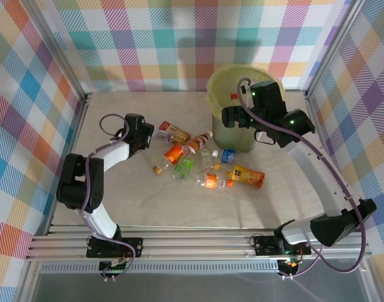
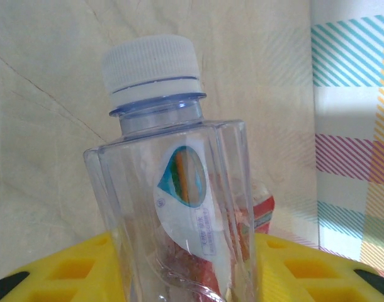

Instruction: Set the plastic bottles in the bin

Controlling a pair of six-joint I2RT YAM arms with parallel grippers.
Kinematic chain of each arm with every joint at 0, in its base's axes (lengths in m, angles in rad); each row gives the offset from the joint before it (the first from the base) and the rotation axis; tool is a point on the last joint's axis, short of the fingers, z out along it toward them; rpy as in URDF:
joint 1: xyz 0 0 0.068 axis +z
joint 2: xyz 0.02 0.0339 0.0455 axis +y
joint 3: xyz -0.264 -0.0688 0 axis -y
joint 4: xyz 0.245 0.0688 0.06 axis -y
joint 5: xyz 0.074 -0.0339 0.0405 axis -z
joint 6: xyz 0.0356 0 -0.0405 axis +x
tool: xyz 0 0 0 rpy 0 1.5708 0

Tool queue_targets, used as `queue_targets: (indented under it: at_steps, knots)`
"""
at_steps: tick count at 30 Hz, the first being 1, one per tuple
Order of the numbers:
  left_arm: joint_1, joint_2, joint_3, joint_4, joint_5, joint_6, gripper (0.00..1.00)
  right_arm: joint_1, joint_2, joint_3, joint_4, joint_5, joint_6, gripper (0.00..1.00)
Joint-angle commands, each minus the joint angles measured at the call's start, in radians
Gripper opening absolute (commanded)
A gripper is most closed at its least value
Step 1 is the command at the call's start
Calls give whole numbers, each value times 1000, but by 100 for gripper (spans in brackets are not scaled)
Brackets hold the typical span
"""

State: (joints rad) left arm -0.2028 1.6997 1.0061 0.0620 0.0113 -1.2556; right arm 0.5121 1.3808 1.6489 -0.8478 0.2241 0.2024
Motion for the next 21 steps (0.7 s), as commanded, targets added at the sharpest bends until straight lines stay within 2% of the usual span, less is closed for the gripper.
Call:
queue_targets:
  at_steps: [1,6,11,17,21]
  knots:
    - [-10,-77,-17,-30,-36,59,47,2,-29,1,36,-24,17,100]
    - [-16,-173,7,-33,-36,200,47,2,-26,13,48,-88,27,100]
    - [-44,-265,36,35,15,415,47,2,-26,30,65,-139,41,100]
    - [-107,-335,32,252,153,693,47,-1,-34,66,96,-239,60,100]
    - [-149,-357,28,390,258,830,48,-4,-32,97,125,-339,78,100]
